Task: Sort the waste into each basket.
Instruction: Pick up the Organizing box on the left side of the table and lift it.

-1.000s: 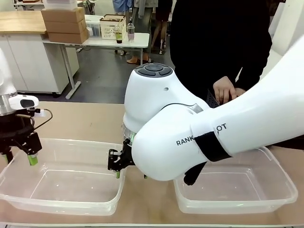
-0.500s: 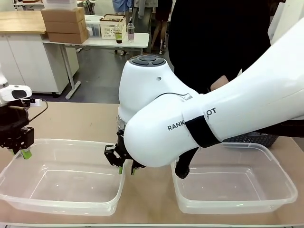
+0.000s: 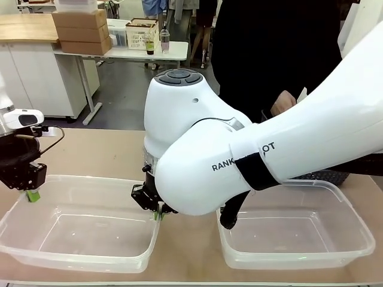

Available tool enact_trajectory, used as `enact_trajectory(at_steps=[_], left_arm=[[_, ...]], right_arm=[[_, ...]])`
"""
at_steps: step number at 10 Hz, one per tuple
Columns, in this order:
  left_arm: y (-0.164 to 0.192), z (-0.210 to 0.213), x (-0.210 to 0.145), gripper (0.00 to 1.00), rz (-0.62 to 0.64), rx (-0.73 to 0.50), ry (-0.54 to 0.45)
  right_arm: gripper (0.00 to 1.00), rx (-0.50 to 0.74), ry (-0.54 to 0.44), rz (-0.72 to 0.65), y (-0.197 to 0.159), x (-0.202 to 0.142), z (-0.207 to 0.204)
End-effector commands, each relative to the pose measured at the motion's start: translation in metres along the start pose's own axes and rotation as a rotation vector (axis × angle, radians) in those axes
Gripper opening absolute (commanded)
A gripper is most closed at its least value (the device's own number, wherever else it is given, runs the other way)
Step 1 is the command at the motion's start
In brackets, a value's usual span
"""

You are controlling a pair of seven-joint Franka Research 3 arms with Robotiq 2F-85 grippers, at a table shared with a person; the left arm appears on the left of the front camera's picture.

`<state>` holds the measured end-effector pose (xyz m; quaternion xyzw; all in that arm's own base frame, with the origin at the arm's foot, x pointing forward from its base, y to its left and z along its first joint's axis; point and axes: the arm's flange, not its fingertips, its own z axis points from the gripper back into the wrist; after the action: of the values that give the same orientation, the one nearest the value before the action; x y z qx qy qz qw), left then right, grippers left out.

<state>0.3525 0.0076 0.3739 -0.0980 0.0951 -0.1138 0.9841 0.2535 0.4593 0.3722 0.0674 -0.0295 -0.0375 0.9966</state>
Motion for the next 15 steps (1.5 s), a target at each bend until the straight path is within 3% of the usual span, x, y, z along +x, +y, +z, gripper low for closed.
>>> enact_trajectory(at_steps=[1, 3, 6, 8, 9, 12, 13, 14, 15], left_arm=[[-0.014, -0.077, -0.097, 0.0, -0.011, -0.011, -0.031], [-0.023, -0.049, -0.089, 0.0, 0.046, -0.03, -0.03], [-0.04, 0.033, -0.051, 0.0, 0.134, -0.106, 0.015], [-0.046, 0.069, -0.013, 0.0, 0.153, -0.209, 0.002], [-0.04, 0.041, -0.037, 0.0, 0.113, -0.129, 0.012], [-0.04, 0.041, -0.037, 0.0, 0.113, -0.129, 0.012], [-0.043, 0.045, -0.033, 0.07, 0.139, -0.152, 0.021], [-0.065, 0.045, -0.026, 0.07, 0.143, -0.192, 0.009], [-0.089, 0.052, -0.01, 0.07, 0.197, -0.226, 0.018]], right_arm=[[0.0, -0.058, 0.008, -0.029, 0.001, 0.01, -0.001], [0.0, -0.08, 0.064, -0.003, -0.003, 0.027, 0.027], [0.0, -0.154, 0.216, 0.119, -0.014, 0.074, 0.092], [0.0, -0.151, 0.242, 0.203, -0.024, 0.076, 0.095], [0.0, -0.113, 0.208, 0.111, -0.009, 0.068, 0.091], [0.0, -0.113, 0.208, 0.111, -0.009, 0.068, 0.091], [0.07, -0.122, 0.227, 0.138, -0.01, 0.073, 0.097], [0.07, -0.147, 0.236, 0.094, -0.036, 0.072, 0.085], [0.07, -0.063, 0.234, 0.171, -0.061, 0.074, 0.09]])
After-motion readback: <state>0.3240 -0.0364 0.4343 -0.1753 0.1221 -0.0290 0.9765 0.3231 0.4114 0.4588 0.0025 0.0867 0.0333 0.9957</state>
